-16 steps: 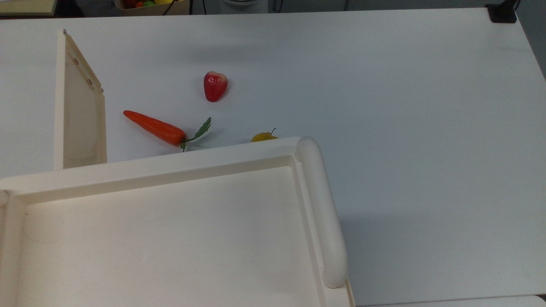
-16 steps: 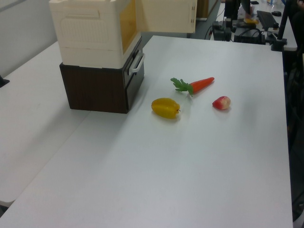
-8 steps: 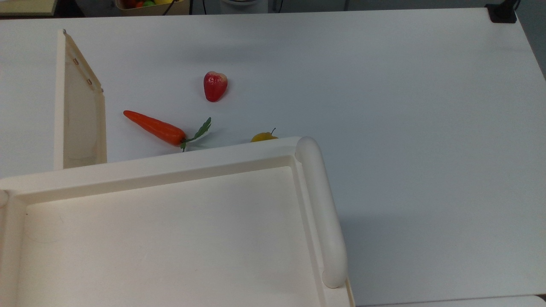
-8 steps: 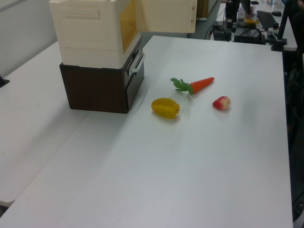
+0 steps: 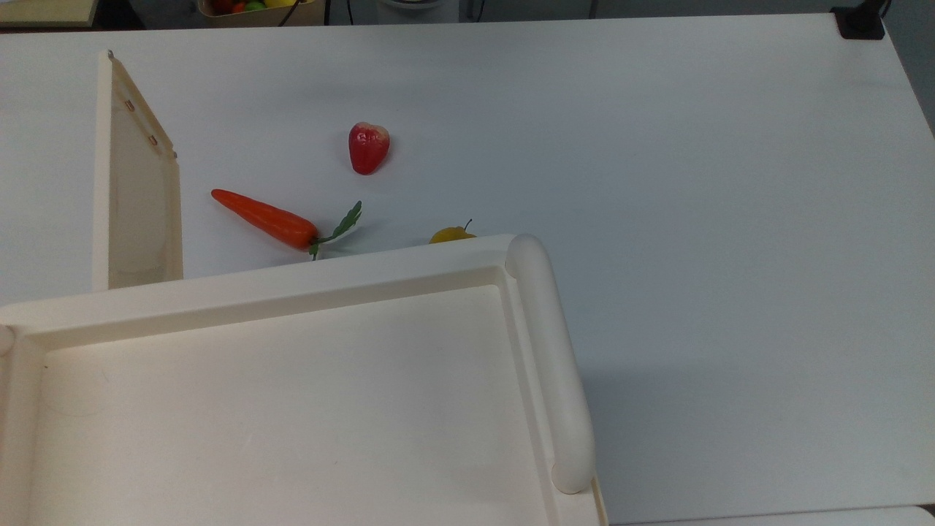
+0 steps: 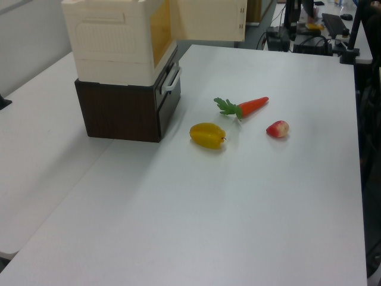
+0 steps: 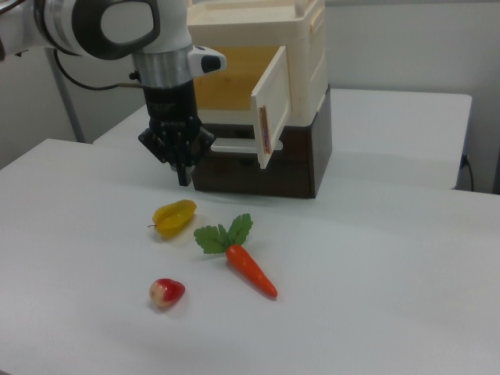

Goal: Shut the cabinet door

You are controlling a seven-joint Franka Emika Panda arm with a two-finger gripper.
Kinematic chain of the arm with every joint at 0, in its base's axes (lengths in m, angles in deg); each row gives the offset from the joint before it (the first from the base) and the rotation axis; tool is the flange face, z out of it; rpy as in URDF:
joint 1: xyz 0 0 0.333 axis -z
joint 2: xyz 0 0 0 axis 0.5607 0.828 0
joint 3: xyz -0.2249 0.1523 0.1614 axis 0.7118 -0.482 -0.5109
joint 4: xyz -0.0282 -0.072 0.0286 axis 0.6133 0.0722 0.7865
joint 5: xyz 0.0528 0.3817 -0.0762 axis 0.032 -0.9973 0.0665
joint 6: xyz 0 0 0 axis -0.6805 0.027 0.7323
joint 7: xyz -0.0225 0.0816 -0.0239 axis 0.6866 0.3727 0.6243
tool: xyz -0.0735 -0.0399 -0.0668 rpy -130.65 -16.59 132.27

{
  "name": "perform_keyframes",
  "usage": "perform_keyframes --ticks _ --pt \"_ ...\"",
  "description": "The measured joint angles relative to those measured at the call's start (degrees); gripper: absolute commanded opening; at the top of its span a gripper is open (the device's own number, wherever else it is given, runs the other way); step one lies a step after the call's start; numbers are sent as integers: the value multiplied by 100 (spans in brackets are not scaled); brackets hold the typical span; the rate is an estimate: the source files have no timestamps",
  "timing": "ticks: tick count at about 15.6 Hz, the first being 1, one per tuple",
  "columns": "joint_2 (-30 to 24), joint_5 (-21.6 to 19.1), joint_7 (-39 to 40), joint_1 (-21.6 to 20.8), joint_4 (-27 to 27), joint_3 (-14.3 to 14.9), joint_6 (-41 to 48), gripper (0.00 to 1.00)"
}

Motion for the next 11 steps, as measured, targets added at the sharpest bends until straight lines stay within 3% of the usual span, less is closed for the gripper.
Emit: perform_keyframes --ticks 5,11 --pt "244 1 1128 81 4 1 -669 0" --pt "424 1 2609 645 5 9 -2040 0"
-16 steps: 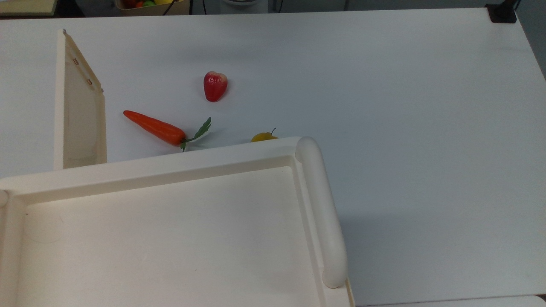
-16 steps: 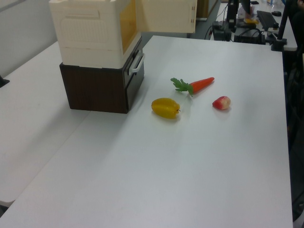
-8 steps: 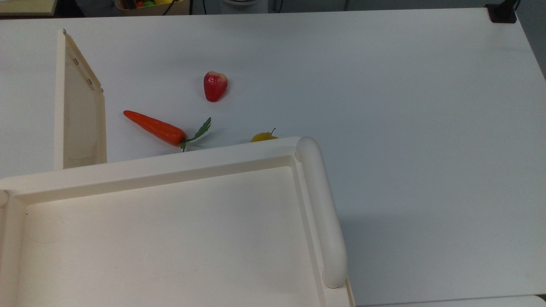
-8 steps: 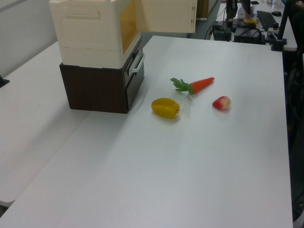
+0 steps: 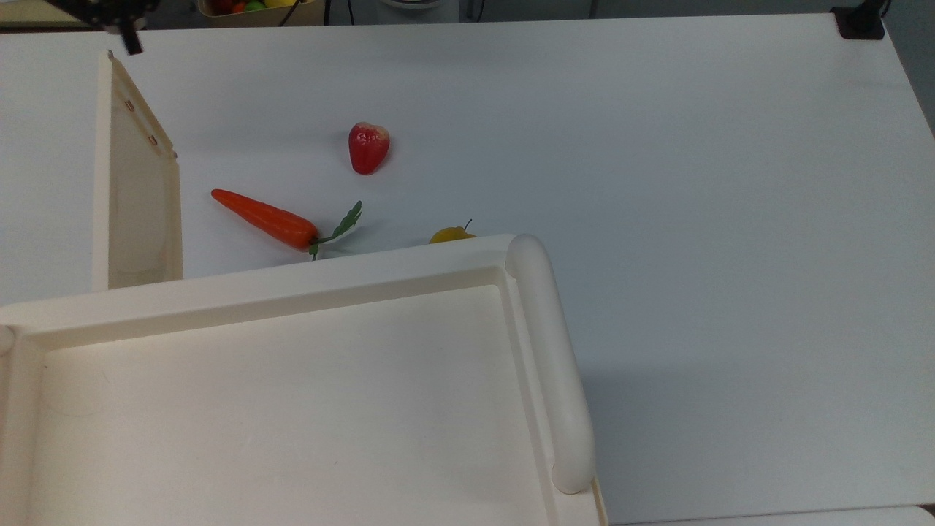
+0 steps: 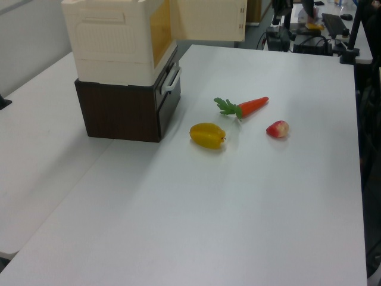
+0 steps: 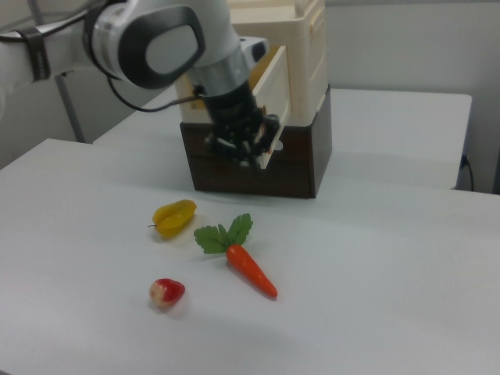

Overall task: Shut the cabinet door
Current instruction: 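Push the open door with the gripper, swinging it toward the cabinet front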

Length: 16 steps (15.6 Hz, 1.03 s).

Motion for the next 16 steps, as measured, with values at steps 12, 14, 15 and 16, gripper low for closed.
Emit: perform_keyframes --ticks 12,14,15,16 --pt "1334 -704 386 218 -526 -117 -2247 4" --pt "1442 -755 385 154 -551 -214 -2509 6" --pt "1472 -794 385 95 -569 -241 -2590 8" --pt "1486 -857 385 13 -585 -248 -2624 8"
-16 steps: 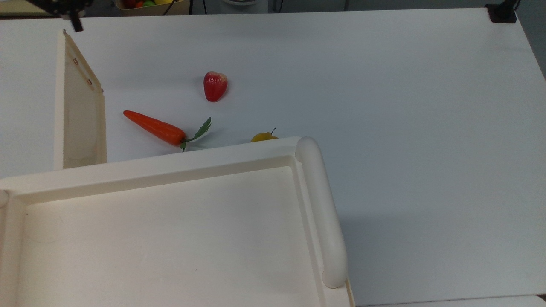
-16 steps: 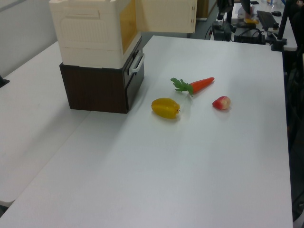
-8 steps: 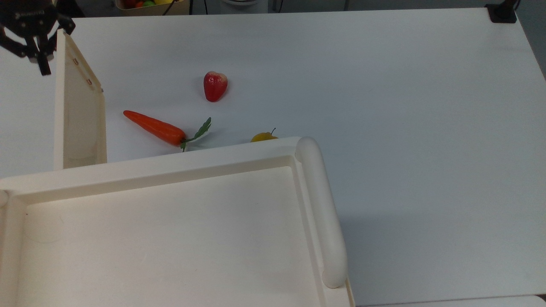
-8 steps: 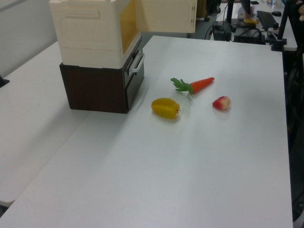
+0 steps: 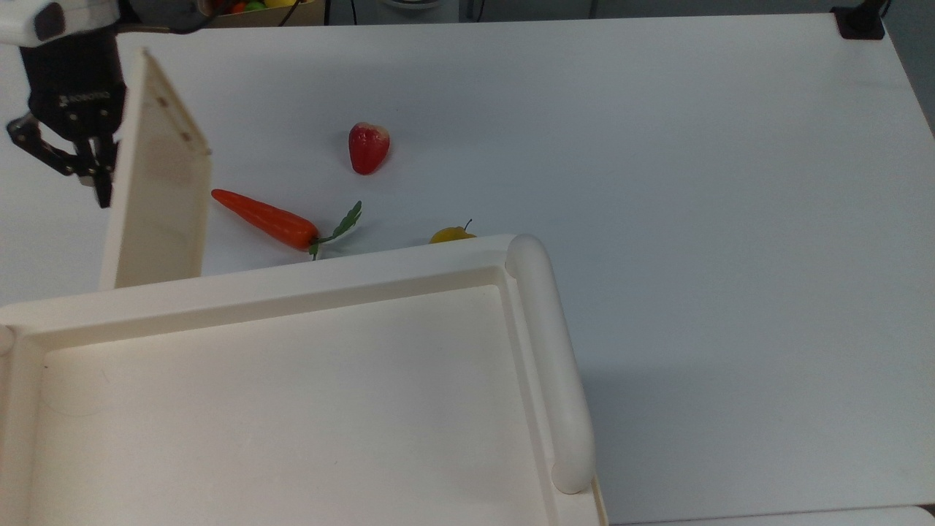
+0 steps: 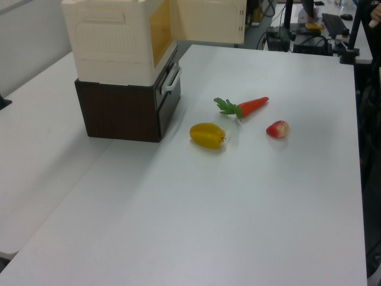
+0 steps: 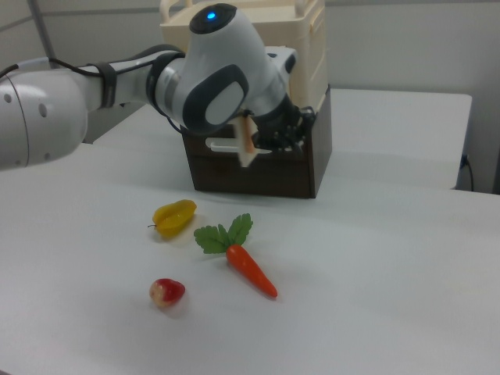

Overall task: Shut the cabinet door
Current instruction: 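Push the open door with the gripper, swinging it toward the cabinet front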

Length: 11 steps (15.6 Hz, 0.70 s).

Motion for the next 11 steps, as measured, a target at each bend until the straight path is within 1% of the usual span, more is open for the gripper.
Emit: perform_keyframes --ticks 5,11 --pt "-1 -323 -146 -449 -64 -11 -11 9" --pt "4 -341 -1243 -1239 -68 -29 -11 9"
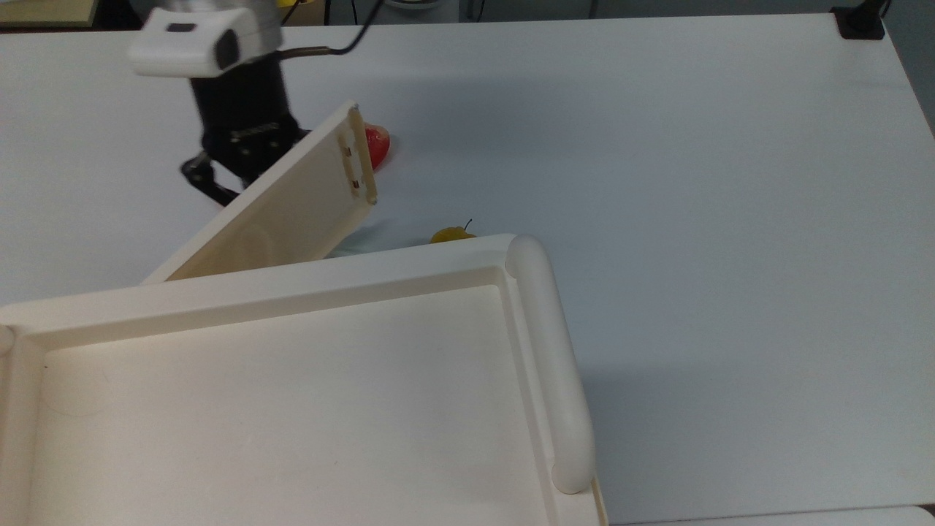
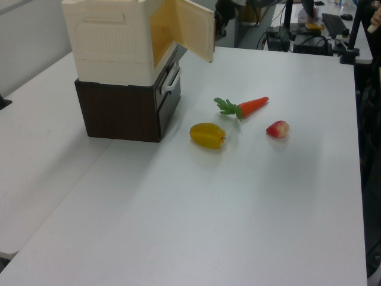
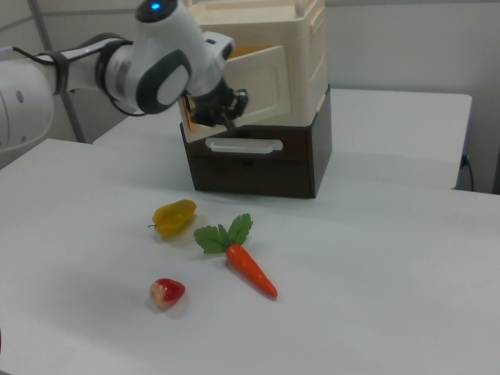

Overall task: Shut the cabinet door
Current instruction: 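Push the open door with the gripper, swinging it toward the cabinet front, then press the door flush against the cabinet front with the gripper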

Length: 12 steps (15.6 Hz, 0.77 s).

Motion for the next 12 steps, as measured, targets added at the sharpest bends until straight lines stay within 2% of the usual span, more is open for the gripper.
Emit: perform_keyframes --ticks 2,8,12 --pt "1 0 -407 -199 -1 -1 -105 9" --pt "282 -3 -1916 -653 4 -4 -1522 10" --pt "472 -2 -2613 -831 -58 -5 -1851 10"
